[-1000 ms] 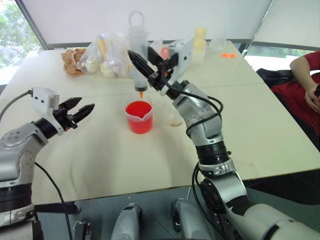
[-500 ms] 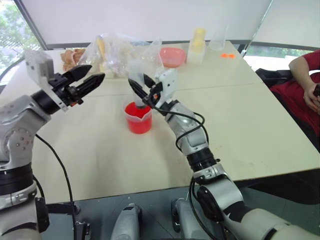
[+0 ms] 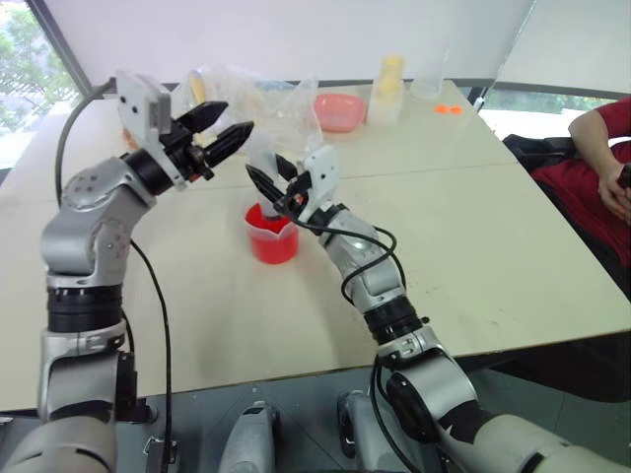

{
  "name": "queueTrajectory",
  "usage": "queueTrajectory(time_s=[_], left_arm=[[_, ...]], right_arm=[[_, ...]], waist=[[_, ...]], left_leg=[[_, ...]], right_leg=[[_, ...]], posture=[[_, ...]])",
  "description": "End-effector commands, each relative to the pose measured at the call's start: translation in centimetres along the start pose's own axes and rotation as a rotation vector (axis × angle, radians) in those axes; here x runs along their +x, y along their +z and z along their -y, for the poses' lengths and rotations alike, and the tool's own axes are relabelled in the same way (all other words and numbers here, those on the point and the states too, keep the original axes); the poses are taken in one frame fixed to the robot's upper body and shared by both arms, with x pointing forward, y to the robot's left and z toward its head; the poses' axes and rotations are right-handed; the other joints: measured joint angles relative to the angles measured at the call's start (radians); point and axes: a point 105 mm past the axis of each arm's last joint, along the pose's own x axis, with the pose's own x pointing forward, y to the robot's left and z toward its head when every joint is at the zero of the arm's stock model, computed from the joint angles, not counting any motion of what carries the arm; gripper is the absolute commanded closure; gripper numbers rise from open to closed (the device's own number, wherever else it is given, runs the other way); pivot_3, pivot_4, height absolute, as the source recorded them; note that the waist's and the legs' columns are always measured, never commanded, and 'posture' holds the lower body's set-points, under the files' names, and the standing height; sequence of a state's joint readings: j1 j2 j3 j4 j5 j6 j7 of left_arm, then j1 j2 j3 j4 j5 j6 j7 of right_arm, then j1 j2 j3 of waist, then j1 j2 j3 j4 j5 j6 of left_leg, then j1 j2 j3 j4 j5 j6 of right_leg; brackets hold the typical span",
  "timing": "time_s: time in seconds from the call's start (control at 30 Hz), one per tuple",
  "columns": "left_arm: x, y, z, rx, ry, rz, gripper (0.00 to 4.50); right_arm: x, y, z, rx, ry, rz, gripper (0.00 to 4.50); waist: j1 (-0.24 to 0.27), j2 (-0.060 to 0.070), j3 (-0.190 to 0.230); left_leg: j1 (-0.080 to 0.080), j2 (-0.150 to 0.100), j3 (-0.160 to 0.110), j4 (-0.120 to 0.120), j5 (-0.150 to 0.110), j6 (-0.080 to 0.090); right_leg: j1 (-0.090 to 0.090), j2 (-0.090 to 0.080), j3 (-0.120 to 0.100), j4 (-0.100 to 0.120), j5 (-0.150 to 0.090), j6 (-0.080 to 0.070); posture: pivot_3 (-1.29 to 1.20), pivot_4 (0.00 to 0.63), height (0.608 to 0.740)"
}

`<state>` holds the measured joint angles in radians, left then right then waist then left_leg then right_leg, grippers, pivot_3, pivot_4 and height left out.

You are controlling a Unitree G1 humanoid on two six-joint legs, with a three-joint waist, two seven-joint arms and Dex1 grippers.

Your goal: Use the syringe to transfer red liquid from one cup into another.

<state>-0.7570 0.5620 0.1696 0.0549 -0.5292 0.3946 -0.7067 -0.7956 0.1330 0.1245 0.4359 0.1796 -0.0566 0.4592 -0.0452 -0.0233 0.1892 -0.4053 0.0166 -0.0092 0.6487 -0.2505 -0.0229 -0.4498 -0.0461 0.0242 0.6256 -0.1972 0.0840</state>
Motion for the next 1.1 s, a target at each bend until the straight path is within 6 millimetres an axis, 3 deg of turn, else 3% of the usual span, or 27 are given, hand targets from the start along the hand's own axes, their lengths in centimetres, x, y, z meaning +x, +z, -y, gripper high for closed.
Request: queueTrajectory(time_s=[0.03,0.2,0.3,0.43,0.77,1.1], left_arm=[[0.6,1.0,-0.1,0.093,-0.005,0.020,1.58],[0.8,0.0,-0.1,0.131,-0.003,-0.017,1.58],[1.1,-0.2,0.1,0.154,-0.009,-0.028,2.45],[1.4,-0.2,0.2,0.172,-0.009,-0.024,4.36],[1.2,1.1,-1.3,0.116,0.044,0.038,4.43],[1.1,4.8,-3.8,0.132,0.131,0.162,4.43]], right_arm=[[0.6,1.7,-1.1,-0.012,0.027,0.074,3.05],[0.6,1.8,-1.3,-0.023,0.027,0.080,3.05],[0.7,1.9,-1.7,-0.029,0.035,0.085,3.05],[0.8,1.8,-2.0,-0.024,0.042,0.085,3.05],[0.6,0.5,-3.6,0.007,0.086,0.053,3.05],[0.8,-0.3,-5.7,0.040,0.134,0.038,3.05]], waist=[[0.000,0.000,0.000],[0.001,0.000,0.000],[0.002,0.000,0.000],[0.002,0.000,0.000],[0.001,0.000,0.000],[0.001,0.000,0.000]], left_leg=[[0.000,0.000,0.000,0.000,0.000,0.000],[0.000,0.000,0.000,0.000,0.000,0.000],[0.000,0.000,0.000,0.000,0.000,0.000],[0.000,0.000,0.000,0.000,0.000,0.000],[0.000,0.000,0.000,0.001,0.000,0.000],[0.000,0.000,0.000,0.001,0.000,0.000]], right_leg=[[0.000,0.000,0.000,0.000,0.000,0.000],[0.000,0.000,0.000,0.001,0.000,0.000],[0.000,0.000,0.000,0.001,0.000,0.000],[0.000,0.000,0.000,0.001,0.000,0.000],[0.000,0.000,0.000,0.002,0.000,0.000],[0.000,0.000,0.000,0.002,0.000,0.000]], posture=[[0.00,0.150,0.740],[0.00,0.150,0.740],[0.00,0.150,0.740],[0.00,0.150,0.740],[0.00,0.150,0.740],[0.00,0.150,0.740]])
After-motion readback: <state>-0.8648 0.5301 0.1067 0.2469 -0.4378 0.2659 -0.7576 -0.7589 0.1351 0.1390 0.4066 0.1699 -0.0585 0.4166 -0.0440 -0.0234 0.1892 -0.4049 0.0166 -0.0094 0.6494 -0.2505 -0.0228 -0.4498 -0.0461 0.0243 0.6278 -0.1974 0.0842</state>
